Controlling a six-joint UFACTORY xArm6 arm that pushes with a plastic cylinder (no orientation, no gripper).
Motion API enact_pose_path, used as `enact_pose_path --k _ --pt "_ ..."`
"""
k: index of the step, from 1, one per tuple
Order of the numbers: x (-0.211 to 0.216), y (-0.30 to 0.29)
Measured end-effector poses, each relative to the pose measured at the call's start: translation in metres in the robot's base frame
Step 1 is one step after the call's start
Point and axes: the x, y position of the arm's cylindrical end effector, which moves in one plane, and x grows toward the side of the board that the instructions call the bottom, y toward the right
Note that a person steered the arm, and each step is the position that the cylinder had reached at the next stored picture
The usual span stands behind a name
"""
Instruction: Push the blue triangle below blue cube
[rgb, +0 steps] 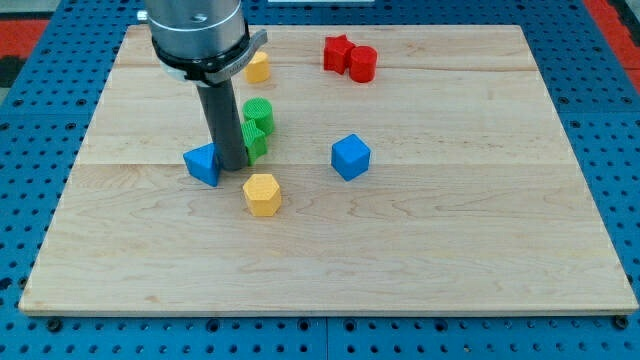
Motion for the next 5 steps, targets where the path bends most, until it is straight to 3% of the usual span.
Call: enact_pose_path --k 1,3,5 --pt "-0.024 0.000" --pt "-0.026 -0.025" --pt "0.004 -0.089"
